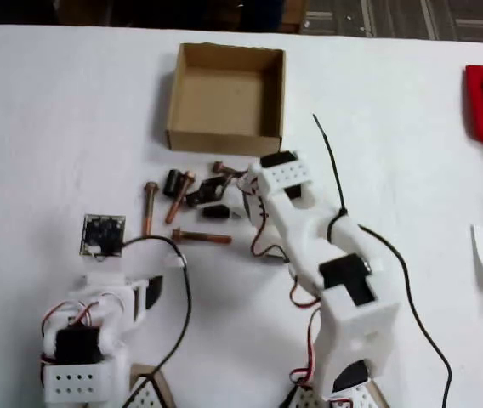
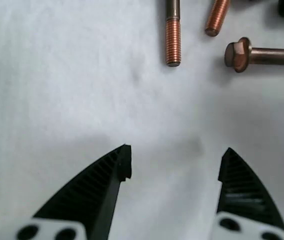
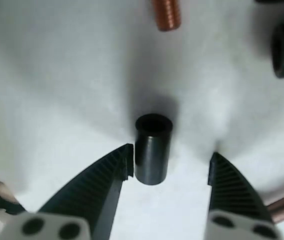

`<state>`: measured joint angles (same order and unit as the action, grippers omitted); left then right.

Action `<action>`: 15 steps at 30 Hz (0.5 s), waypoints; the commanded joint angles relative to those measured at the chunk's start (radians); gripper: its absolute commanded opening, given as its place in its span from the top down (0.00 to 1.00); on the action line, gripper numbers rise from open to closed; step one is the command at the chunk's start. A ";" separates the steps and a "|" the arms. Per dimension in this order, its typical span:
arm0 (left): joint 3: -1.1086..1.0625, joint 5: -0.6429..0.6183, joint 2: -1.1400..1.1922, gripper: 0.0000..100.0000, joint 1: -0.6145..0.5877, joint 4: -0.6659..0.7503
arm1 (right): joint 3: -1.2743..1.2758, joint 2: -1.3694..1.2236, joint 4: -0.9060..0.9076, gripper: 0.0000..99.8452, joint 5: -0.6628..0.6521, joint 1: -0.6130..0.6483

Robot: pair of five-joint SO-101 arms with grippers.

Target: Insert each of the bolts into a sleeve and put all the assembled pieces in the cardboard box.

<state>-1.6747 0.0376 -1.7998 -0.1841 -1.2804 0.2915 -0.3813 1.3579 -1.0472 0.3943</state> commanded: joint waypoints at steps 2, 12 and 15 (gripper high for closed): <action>-0.018 -0.008 -0.020 0.70 -0.009 -0.003 | 0.124 0.085 -0.107 0.76 0.003 0.025; -0.018 -0.008 -0.020 0.70 -0.009 -0.003 | 0.150 0.107 -0.125 0.76 0.005 0.025; -0.018 -0.008 -0.020 0.70 -0.009 -0.003 | 0.135 0.105 -0.131 0.76 0.023 0.021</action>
<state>-1.6747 0.0376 -1.7998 -0.1841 -1.2804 0.4296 -0.2754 1.2490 -1.0472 0.3943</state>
